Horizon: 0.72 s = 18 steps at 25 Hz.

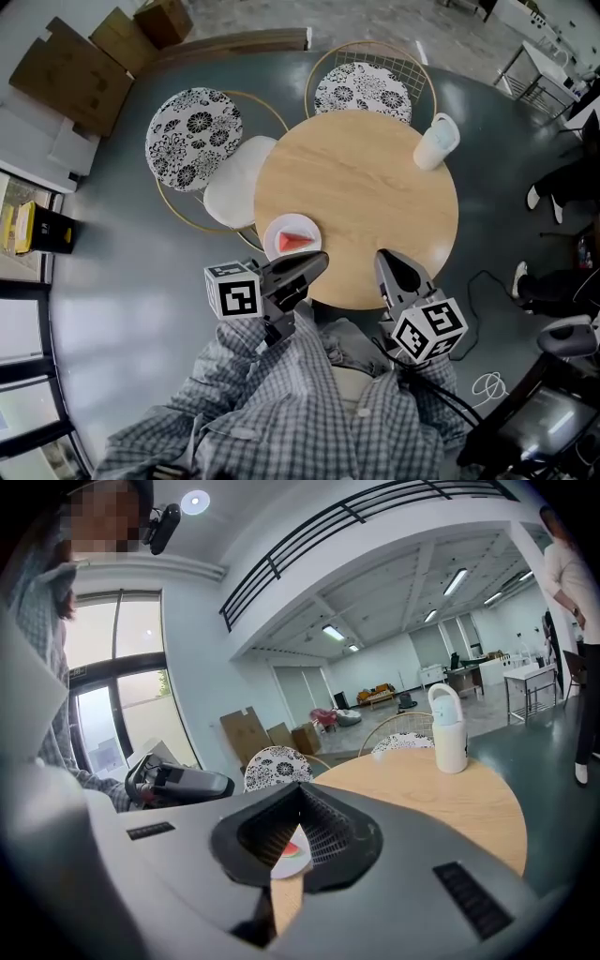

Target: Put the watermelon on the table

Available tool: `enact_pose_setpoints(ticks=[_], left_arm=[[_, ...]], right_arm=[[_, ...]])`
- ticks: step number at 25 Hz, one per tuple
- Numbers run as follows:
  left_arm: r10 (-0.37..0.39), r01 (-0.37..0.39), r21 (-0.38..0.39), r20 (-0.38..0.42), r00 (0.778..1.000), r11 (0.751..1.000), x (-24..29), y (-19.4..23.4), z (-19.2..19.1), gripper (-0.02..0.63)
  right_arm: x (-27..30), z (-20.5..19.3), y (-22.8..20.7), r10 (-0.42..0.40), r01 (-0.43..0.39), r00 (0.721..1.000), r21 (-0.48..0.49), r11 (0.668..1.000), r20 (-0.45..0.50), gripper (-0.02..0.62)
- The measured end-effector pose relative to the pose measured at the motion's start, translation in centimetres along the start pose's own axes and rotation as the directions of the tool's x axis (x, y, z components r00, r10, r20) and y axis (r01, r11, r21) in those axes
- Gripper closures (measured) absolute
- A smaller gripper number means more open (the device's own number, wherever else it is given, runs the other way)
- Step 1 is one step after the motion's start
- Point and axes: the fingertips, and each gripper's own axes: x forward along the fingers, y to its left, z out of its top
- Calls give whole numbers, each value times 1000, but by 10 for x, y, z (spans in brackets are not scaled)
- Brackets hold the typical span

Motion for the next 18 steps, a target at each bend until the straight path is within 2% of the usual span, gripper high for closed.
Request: enact_pose_setpoints(ticks=[5, 13, 18], left_arm=[[-2, 2, -1, 13, 1000, 1000, -1, 1, 0, 600], [-6, 6, 8, 23, 1000, 1000, -1, -2, 1, 600], [-6, 7, -25, 44, 999, 1000, -3, -2, 4, 600]], right_arm=[[0, 1, 1, 20, -20, 1000, 17, 1000, 19, 588], [1, -1, 9, 42, -42, 999, -14, 999, 10, 588], [3, -2, 11, 49, -49, 999, -20, 999, -5, 588]])
